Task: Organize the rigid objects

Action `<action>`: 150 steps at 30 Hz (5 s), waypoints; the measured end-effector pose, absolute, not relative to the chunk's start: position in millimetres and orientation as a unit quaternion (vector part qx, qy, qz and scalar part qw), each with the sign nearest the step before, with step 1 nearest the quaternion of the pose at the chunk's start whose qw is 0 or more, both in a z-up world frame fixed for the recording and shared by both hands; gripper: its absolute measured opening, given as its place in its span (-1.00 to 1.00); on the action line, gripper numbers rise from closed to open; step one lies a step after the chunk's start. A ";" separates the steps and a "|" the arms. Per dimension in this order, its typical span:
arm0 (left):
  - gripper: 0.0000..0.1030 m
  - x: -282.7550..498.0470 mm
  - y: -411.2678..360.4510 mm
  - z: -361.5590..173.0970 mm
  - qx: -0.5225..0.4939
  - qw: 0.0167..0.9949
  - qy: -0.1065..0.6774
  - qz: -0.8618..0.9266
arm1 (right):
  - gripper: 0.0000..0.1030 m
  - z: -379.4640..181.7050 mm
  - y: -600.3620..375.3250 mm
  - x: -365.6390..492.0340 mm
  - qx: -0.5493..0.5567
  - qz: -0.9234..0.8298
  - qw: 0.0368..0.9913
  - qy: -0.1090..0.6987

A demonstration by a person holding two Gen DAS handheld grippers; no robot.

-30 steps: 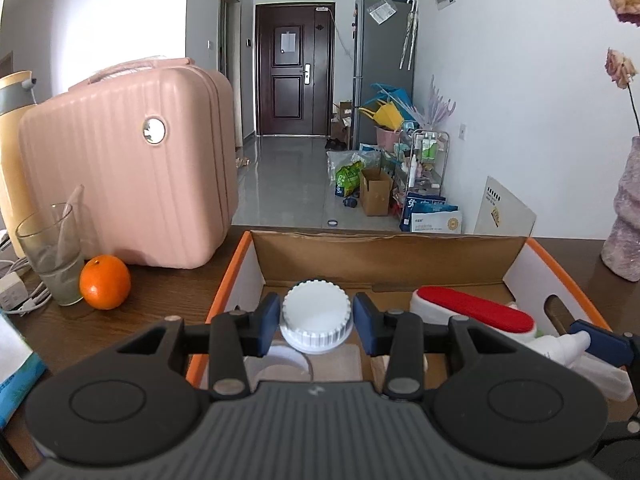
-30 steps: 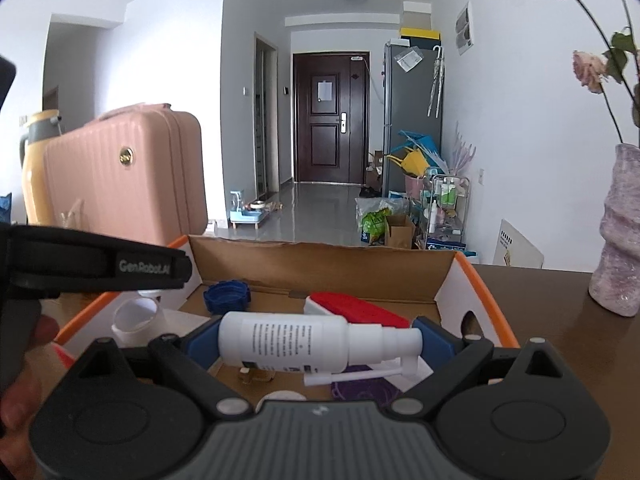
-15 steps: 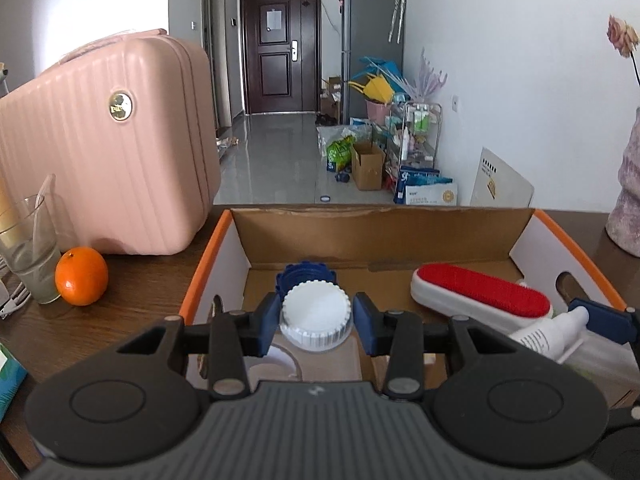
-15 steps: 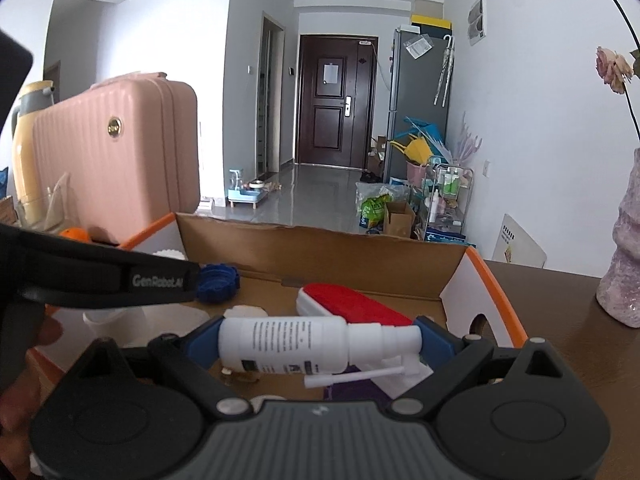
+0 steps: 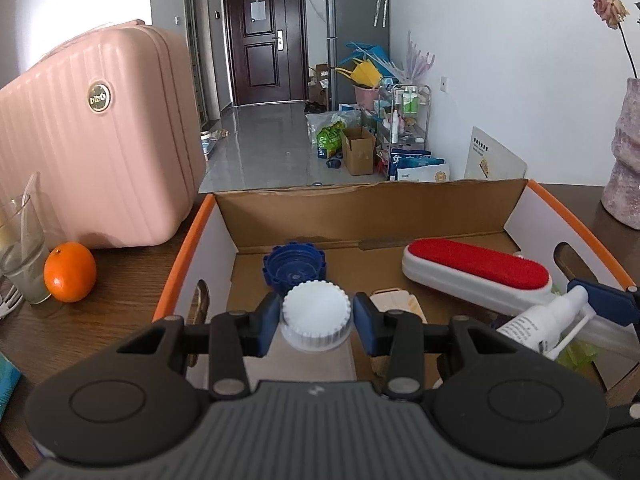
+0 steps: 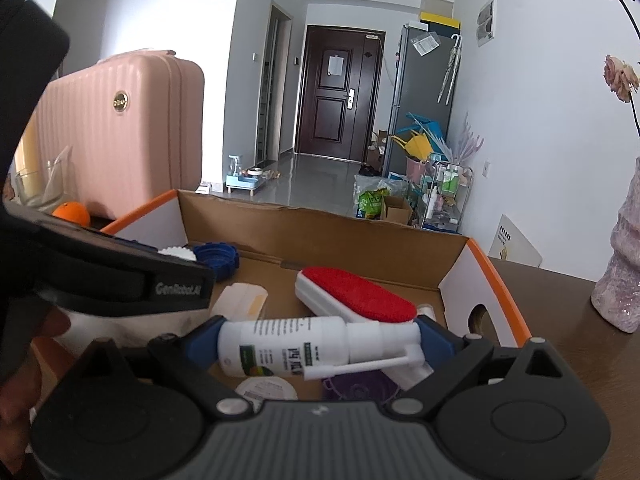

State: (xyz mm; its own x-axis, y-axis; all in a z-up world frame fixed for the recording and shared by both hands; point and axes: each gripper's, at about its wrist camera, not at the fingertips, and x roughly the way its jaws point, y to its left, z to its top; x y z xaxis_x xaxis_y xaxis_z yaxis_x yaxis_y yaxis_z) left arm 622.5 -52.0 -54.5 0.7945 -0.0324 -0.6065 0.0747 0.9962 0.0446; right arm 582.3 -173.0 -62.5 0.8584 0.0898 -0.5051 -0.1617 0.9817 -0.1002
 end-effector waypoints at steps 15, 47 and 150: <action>0.56 612.5 -48.7 -46.9 0.023 0.954 0.298 -0.034 | 1.00 -61.8 -177.5 581.1 -0.058 0.058 0.963 0.257; 1.00 537.7 -38.3 14.7 -0.010 0.977 0.211 -0.019 | 1.00 -26.3 -194.0 512.1 -0.020 0.078 0.977 0.195; 0.87 417.5 5.5 -50.7 0.017 0.951 0.307 0.034 | 1.00 -46.5 -269.7 321.9 0.018 -0.048 0.974 0.223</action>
State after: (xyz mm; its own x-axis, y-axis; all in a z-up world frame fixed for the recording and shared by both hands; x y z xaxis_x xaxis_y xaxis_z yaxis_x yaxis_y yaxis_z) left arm 417.5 5.5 -50.7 0.8095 0.0745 -0.5824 -0.0532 0.9971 0.0536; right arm 321.9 -269.7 -46.5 0.8962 -0.0853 -0.4354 0.1010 0.9948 0.0130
